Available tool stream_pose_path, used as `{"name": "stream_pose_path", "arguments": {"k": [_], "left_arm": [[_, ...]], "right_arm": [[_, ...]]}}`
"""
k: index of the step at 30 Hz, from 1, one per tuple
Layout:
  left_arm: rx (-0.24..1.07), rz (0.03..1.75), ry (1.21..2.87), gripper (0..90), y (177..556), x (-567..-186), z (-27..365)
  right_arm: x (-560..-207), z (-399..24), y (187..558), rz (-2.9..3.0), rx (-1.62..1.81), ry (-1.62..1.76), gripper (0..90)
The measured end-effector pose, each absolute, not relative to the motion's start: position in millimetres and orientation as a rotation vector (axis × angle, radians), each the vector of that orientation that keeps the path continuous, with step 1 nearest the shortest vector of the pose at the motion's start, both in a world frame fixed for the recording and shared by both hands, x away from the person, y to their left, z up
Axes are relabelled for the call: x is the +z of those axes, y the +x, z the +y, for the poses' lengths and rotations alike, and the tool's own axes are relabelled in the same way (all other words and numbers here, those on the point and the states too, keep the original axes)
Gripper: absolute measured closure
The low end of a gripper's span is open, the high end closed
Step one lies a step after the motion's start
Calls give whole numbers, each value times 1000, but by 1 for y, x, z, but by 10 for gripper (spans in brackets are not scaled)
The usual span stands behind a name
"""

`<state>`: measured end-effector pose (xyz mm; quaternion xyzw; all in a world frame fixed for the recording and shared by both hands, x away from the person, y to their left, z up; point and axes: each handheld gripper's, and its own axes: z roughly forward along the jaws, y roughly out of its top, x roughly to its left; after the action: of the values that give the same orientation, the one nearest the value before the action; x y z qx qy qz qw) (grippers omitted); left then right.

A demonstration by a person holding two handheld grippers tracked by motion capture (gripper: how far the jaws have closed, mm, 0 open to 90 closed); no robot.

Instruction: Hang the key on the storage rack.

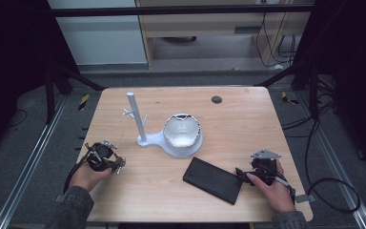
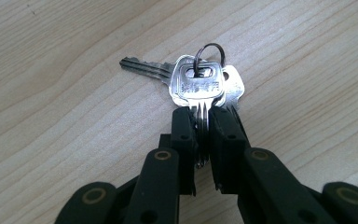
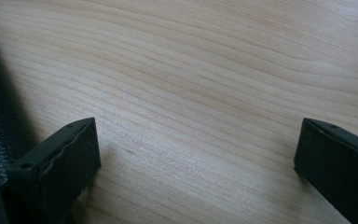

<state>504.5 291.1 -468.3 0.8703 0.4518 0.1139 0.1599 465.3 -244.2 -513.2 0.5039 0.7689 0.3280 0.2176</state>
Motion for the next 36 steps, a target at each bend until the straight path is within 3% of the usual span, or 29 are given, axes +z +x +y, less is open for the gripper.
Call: {"name": "stream_pose_path", "arguments": {"k": [23,25,36], "left_arm": [[280,1291,2492,816,497,-459,300],[285,1285,2491,898,496,-457,301],[273,1281,2506,900,496,-452,308]], "right_arm": [[-513,-243,465,2137,912,1389,4],[-513,-243,465,2137,913,1390,4],[-513,-242,465,2136,912,1390,4]]}}
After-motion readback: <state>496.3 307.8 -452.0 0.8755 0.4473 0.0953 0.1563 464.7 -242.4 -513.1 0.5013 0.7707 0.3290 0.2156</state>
